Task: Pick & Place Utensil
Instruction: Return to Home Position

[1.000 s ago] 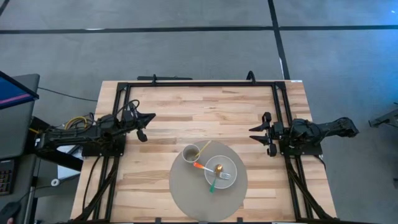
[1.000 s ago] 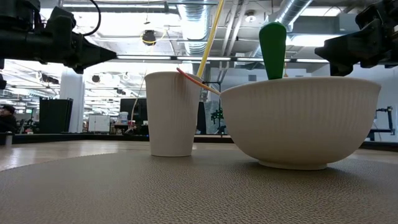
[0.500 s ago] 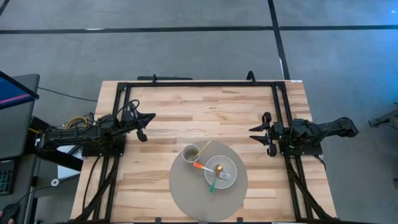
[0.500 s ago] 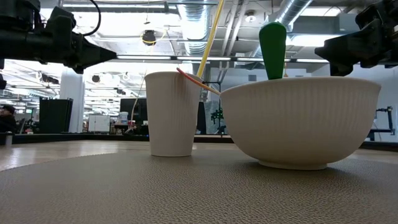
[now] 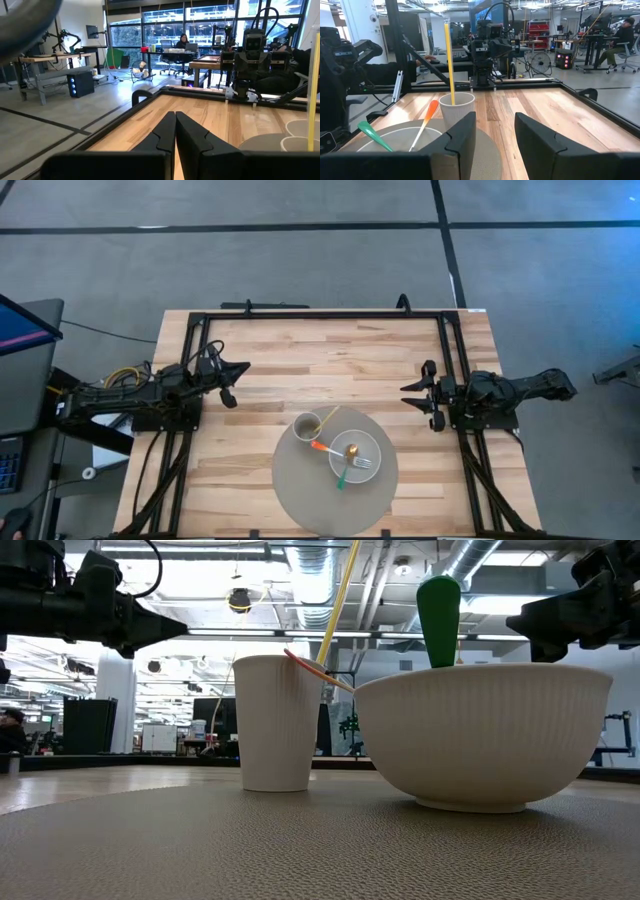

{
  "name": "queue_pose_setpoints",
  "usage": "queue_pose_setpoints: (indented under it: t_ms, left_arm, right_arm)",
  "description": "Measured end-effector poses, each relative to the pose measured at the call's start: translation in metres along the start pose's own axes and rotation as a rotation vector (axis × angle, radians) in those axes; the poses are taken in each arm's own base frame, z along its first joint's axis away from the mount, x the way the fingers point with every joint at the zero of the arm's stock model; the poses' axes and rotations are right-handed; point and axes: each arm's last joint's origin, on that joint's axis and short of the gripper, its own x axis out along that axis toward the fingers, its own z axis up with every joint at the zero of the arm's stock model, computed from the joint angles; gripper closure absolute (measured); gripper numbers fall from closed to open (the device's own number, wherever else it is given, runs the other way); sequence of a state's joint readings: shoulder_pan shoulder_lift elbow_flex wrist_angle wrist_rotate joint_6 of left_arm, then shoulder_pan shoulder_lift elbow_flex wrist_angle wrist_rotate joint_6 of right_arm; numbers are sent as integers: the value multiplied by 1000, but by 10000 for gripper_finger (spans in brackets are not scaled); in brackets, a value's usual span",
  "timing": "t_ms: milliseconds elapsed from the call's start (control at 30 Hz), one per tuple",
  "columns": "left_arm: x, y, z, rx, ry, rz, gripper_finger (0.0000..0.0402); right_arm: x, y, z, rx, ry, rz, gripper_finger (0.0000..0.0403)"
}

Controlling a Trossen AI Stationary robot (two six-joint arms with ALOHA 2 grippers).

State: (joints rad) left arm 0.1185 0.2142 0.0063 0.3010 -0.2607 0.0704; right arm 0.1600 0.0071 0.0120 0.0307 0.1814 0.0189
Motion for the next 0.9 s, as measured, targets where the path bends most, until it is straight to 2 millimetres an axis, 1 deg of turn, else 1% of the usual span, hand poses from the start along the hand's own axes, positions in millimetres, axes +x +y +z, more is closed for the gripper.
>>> queue_pose_setpoints:
  t_ms: [900]
  left_arm:
    - [0,0,1,-3,-12,1,390]
  right_arm:
    - [0,0,0,0,0,0,273]
